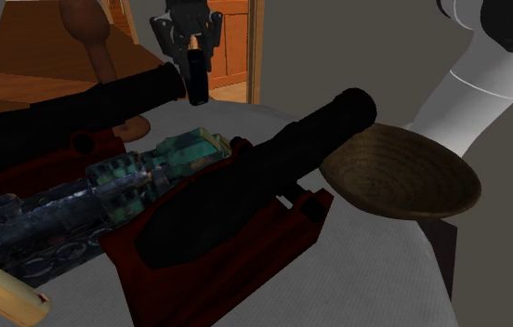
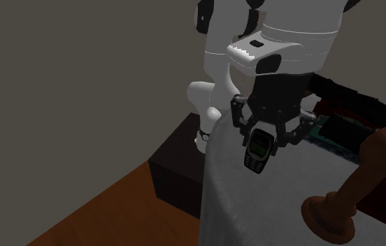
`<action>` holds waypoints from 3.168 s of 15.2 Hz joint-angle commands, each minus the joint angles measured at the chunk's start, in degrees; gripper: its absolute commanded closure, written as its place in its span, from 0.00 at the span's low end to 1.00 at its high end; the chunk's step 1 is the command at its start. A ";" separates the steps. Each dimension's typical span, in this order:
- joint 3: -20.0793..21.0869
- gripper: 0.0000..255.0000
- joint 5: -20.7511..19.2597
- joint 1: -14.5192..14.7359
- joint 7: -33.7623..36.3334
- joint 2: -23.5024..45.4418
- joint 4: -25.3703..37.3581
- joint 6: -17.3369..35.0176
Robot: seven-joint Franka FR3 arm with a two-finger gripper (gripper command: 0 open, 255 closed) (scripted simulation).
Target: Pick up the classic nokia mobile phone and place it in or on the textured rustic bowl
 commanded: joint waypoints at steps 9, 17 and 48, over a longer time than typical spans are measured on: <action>0.76 1.00 -1.52 0.21 1.28 4.14 12.57 -8.75; 2.05 1.00 -3.84 1.18 2.99 9.64 25.71 -16.88; 3.38 1.00 13.31 6.52 16.20 -22.80 11.36 -31.00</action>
